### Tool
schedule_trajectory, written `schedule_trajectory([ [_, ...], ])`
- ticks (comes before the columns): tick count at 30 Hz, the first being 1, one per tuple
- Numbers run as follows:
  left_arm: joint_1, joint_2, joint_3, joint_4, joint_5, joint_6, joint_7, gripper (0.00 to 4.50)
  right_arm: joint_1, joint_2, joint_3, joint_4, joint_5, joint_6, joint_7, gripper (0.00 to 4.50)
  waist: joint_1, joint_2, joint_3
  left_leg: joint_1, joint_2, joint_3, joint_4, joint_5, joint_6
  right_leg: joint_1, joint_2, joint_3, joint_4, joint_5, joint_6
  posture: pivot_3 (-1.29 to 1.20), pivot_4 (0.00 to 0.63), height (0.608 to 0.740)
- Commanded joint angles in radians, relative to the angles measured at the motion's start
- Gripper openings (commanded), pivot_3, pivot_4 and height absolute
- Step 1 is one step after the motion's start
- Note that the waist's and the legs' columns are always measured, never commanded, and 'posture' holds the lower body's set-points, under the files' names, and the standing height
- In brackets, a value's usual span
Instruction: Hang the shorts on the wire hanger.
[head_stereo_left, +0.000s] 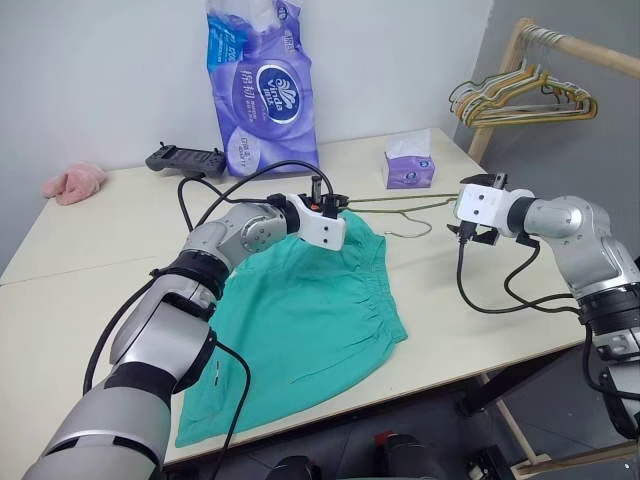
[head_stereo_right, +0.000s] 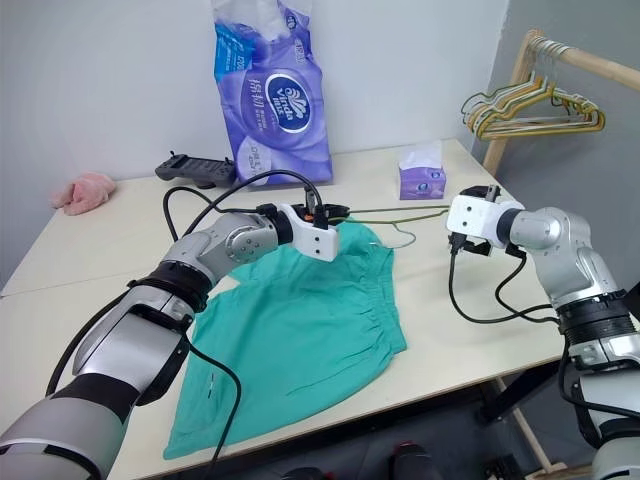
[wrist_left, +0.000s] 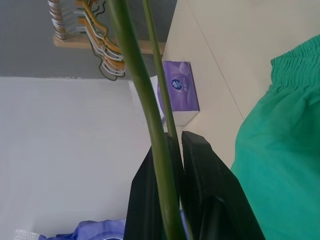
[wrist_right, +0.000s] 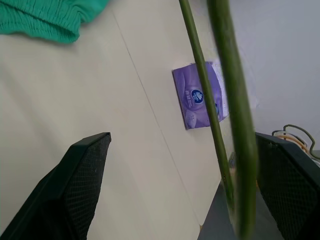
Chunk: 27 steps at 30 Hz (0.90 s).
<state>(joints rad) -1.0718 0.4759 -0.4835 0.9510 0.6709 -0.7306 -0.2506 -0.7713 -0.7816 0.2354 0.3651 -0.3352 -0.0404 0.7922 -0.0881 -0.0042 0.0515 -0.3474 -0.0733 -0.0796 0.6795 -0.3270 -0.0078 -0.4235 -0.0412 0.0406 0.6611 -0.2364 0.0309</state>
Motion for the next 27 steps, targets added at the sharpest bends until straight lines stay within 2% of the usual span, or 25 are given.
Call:
schedule_trajectory([
  [1,-0.029,0.013,0.007,-0.033,0.000,-0.014,0.015,0.00,-0.066,-0.016,-0.005,0.015,-0.025,-0.062,-0.021,4.48,0.000,0.000,0.000,0.000,0.000,0.000,0.000,0.000,0.000,0.000,0.000,0.000,0.000,0.000,0.000,-0.13,0.009,0.740],
  [15,-0.034,0.009,-0.004,-0.025,0.011,-0.028,0.007,0.00,-0.099,-0.010,0.023,0.075,-0.055,-0.148,-0.004,4.48,0.000,0.000,0.000,0.000,0.000,0.000,0.000,0.000,0.000,0.000,0.000,0.000,0.000,0.000,0.000,-0.13,0.009,0.740],
  [18,-0.035,0.010,-0.003,-0.023,0.011,-0.026,0.007,0.00,-0.100,-0.019,0.028,0.092,-0.065,-0.170,-0.006,3.92,0.000,0.000,0.000,0.000,0.000,0.000,0.000,0.000,0.000,0.000,0.000,0.000,0.000,0.000,0.000,-0.13,0.011,0.740],
  [27,-0.038,0.011,0.000,-0.019,0.006,-0.024,0.001,0.00,-0.112,-0.026,0.031,0.123,-0.105,-0.222,-0.031,0.71,0.000,0.000,0.000,0.000,0.000,0.000,0.000,0.000,0.000,0.000,0.000,0.000,0.000,0.000,0.000,-0.13,0.015,0.740],
])
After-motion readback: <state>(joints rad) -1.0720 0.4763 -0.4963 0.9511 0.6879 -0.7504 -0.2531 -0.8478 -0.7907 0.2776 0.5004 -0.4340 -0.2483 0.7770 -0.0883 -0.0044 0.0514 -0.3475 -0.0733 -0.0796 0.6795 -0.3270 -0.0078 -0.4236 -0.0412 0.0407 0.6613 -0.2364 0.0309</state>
